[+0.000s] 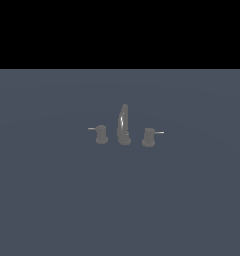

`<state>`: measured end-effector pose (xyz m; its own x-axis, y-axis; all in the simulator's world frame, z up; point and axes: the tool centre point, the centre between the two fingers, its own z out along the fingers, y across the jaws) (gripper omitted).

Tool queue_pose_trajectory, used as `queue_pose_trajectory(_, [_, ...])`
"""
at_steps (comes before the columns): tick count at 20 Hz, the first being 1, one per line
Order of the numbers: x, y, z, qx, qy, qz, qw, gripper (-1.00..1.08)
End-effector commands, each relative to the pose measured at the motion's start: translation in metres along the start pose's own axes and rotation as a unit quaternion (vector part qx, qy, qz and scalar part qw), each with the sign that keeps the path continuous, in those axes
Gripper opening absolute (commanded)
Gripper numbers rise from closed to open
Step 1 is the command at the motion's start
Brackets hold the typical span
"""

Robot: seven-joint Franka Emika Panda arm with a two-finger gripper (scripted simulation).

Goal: Turn on the faucet by rotating a designated handle.

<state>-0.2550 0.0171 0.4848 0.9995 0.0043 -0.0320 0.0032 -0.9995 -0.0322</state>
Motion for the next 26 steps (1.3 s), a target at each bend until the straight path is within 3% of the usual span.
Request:
queue_pose_trajectory(1, [0.000,0.000,0.000,0.000,0.000,0.000,1.0000,-1.00])
queue_pose_trajectory(16, [0.011,0.000,-0.006,0.015,0.006,0.003,0.9999,-1.00])
queue_pose_trajectory(26, [0.051,0.006,0.005,0.022,0.005,0.069,0.9973,-1.00])
